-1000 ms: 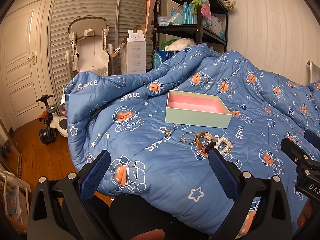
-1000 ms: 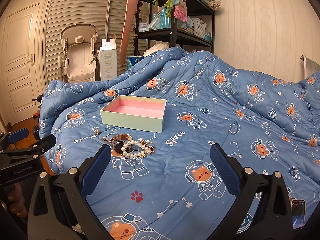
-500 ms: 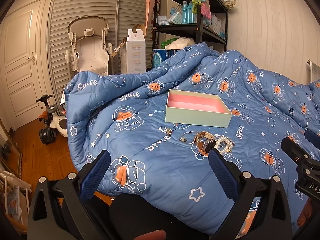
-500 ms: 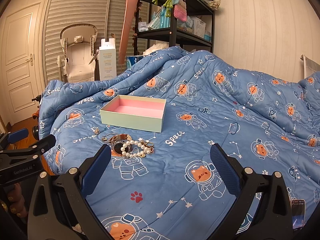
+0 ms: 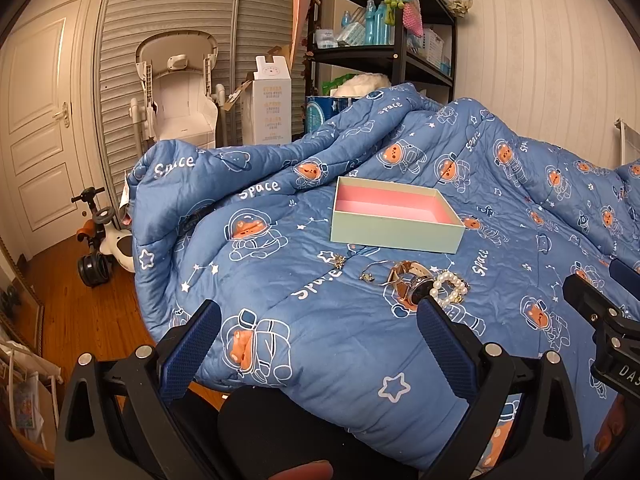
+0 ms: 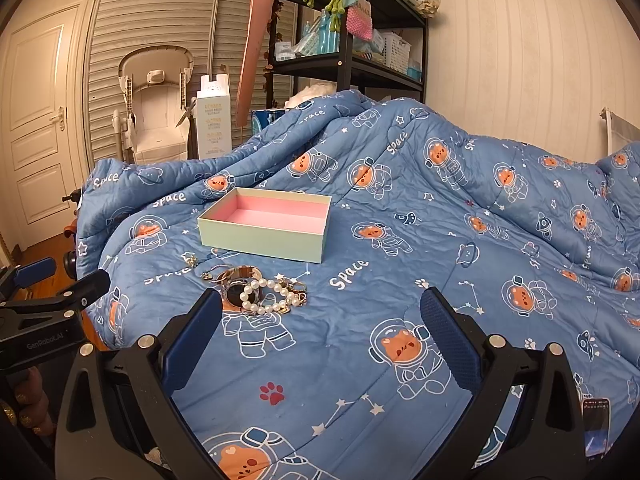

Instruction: Organize jewelry

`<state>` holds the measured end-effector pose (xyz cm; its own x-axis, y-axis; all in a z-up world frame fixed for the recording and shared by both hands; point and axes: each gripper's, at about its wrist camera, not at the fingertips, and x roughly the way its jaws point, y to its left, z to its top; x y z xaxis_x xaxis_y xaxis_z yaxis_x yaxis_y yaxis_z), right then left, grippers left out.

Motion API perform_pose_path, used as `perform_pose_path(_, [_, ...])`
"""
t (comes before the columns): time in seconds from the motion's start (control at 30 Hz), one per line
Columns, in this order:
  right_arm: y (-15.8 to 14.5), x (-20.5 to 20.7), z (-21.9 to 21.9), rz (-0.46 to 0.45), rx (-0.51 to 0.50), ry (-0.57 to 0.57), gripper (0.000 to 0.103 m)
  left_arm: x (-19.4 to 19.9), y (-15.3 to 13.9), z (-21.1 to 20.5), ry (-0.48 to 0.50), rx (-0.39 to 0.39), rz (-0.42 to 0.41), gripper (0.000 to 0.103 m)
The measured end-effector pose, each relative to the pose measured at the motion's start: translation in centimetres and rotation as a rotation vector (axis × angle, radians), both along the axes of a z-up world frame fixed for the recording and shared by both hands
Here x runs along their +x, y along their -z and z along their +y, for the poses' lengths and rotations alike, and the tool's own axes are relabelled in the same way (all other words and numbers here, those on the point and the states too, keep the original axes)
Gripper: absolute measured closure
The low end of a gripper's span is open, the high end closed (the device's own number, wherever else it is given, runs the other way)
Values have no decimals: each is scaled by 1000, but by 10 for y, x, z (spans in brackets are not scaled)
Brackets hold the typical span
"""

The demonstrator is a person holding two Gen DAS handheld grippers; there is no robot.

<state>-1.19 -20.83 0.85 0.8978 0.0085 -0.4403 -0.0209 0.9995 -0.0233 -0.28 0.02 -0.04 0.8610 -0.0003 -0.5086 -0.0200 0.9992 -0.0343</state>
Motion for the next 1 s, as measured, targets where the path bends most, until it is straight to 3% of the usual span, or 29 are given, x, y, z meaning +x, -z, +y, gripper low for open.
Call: perform_pose_path(1.0, [5, 3, 2, 19, -6, 6, 5, 1, 8, 0, 12, 1, 14, 7])
